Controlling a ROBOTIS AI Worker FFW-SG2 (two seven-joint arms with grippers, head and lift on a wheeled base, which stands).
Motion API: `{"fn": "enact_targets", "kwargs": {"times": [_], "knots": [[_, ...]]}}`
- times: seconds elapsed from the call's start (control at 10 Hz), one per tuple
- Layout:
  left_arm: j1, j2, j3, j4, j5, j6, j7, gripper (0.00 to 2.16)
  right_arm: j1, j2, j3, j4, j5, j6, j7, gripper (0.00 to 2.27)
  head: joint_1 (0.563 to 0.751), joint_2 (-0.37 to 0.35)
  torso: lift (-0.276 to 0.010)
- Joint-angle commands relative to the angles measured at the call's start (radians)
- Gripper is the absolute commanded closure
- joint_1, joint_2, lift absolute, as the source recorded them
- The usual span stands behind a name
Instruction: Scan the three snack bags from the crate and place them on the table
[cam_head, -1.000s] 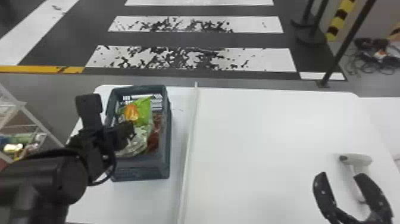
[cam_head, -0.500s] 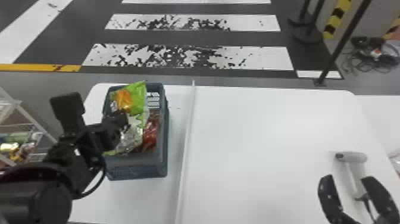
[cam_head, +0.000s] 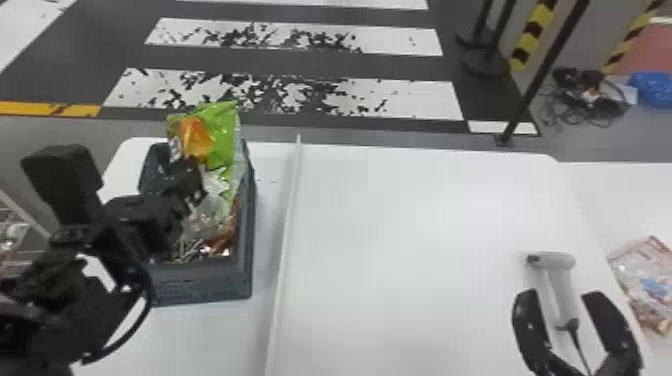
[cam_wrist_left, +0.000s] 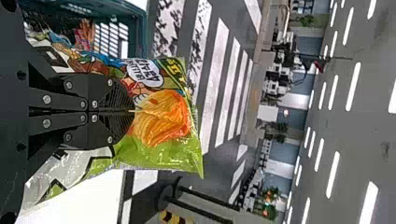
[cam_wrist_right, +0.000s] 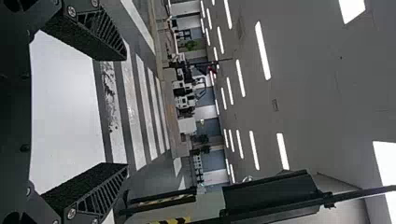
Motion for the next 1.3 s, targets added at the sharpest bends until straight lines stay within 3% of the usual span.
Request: {"fn": "enact_targets", "kwargs": {"times": [0.0,0.2,0.3,0.5,0.6,0.7,0.9,1.1,1.2], "knots": [[0.034,0.001,-0.018,-0.072,-0.001,0.019,-0.060,2.13,-0.003,0.000,-0.003,-0.001,0.001,0.003,-0.003,0.13,0.695,-0.070,-0.037],[0.043,0.001,-0.076,-0.106,0.039,0.114,-0.119,2.13,-0.004,0.002,-0.032,-0.015,0.001,0.003,-0.021,0.13,0.695,-0.158,-0.037],[0.043,0.001,-0.130,-0.097,0.033,0.147,-0.145,2.13,-0.004,0.003,-0.051,-0.021,-0.002,0.003,-0.023,0.13,0.695,-0.190,-0.037],[0.034,0.003,-0.294,-0.042,-0.048,0.144,-0.198,2.13,-0.009,0.011,-0.080,-0.035,-0.014,0.003,-0.037,0.13,0.695,-0.338,-0.037],[0.013,0.004,-0.385,0.006,-0.097,0.144,-0.228,2.13,-0.015,0.011,-0.098,-0.044,-0.017,0.012,-0.037,0.13,0.695,-0.350,-0.037],[-0.026,0.003,-0.484,0.078,-0.154,0.132,-0.231,2.13,-0.018,0.011,-0.115,-0.060,-0.025,0.027,-0.037,0.13,0.695,-0.350,-0.037],[-0.108,-0.004,-0.681,0.313,-0.252,-0.061,-0.218,2.13,-0.018,0.011,-0.127,-0.077,-0.046,0.034,-0.035,0.12,0.695,-0.350,-0.037],[-0.176,-0.040,-0.817,0.497,-0.311,-0.135,-0.208,2.14,-0.018,0.011,-0.133,-0.100,-0.046,0.034,-0.034,0.12,0.695,-0.350,-0.037],[-0.196,-0.051,-0.851,0.564,-0.321,-0.184,-0.211,2.14,-0.018,0.011,-0.138,-0.109,-0.049,0.043,-0.034,0.12,0.695,-0.350,-0.037]]}}
